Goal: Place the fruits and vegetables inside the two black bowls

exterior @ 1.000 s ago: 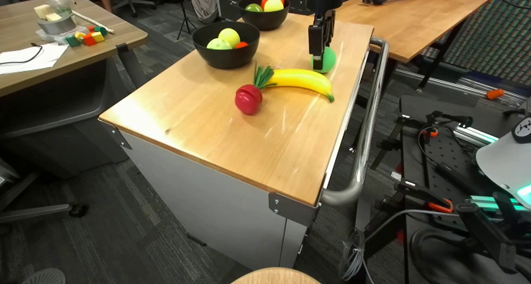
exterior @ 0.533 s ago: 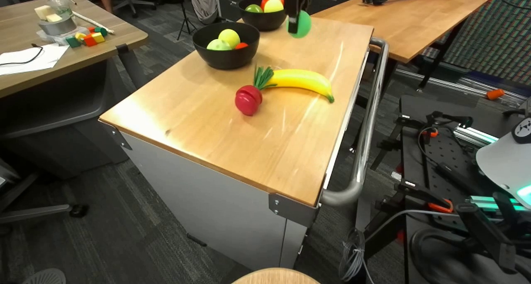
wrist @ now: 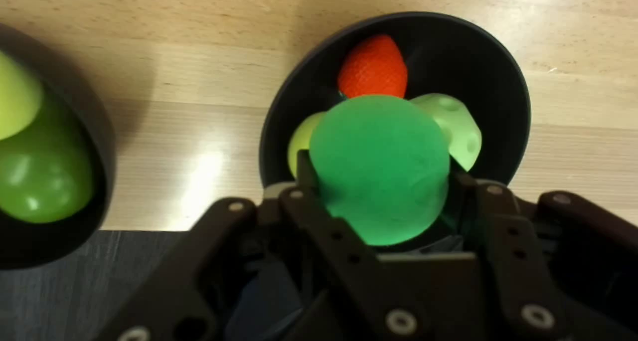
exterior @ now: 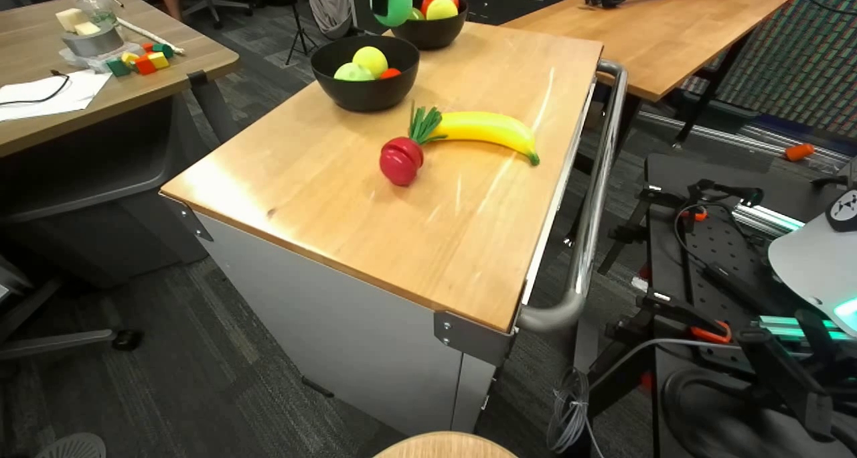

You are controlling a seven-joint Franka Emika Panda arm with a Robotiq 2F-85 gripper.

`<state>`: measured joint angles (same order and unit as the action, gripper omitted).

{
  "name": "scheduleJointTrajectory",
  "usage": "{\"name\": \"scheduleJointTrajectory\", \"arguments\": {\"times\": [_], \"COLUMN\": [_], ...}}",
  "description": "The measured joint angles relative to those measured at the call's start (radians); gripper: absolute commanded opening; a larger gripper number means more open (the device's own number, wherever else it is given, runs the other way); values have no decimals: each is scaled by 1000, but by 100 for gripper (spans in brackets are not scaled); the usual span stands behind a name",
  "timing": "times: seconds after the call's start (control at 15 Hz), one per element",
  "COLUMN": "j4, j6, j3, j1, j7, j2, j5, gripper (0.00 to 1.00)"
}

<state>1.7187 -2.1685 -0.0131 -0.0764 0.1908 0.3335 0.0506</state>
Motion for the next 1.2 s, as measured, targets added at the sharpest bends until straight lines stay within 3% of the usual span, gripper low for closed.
{"name": "scheduleJointTrajectory", "arguments": {"times": [0.13,0.2,0.27,0.4,0.8,1.0,1.2], "j4": [-102,-152,-202,-298,-433,-404,-294], "j6": [73,109,143,200,298,296,291], "j3": [16,19,19,19,19,20,18], "j1": [0,0,0,0,-5,-21,-45], "j7": [4,7,12,30,147,213,298], "j2": [94,135,171,227,233,168,57], "j5": [1,1,1,-9,-32,-30,-34], "gripper": [31,81,82,97,100,100,100]}}
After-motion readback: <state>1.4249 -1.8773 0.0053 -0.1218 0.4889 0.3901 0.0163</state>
